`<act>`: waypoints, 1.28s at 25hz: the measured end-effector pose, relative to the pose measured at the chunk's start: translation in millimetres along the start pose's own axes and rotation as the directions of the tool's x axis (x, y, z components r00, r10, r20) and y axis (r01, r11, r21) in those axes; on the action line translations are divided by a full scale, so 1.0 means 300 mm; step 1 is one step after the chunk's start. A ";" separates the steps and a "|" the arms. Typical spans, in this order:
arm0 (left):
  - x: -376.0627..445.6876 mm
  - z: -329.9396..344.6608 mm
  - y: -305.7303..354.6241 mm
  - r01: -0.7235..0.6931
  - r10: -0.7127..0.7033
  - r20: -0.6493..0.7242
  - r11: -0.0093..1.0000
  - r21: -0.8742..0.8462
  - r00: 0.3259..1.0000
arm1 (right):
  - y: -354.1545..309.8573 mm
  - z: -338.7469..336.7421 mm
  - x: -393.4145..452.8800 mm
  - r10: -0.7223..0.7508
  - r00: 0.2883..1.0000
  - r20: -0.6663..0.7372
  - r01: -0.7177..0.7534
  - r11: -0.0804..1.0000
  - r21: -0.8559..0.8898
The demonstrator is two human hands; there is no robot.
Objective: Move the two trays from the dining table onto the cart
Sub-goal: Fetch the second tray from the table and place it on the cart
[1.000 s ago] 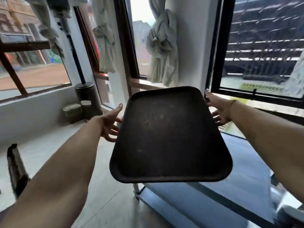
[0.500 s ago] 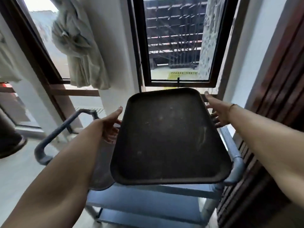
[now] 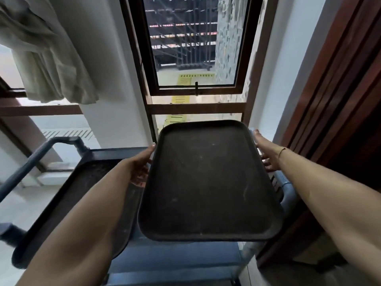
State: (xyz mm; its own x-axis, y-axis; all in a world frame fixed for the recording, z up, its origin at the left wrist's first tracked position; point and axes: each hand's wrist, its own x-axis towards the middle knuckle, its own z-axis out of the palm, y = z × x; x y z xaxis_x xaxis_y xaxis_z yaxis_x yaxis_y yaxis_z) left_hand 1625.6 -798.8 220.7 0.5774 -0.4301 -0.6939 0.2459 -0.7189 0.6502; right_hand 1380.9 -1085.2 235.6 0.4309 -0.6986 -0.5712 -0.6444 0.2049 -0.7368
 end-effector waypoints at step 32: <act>0.424 0.221 -0.326 0.115 -0.119 -0.024 0.986 -0.120 0.993 | 0.359 0.229 0.459 0.158 0.986 0.061 -0.160 0.986 0.037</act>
State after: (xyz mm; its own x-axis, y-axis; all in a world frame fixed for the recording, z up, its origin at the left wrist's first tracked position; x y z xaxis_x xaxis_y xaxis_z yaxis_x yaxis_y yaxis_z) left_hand 1623.3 -819.4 48.5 0.5623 -0.3284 -0.7589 0.4026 -0.6929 0.5981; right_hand 1414.2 -1112.4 52.8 0.3614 -0.6143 -0.7015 -0.6813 0.3397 -0.6484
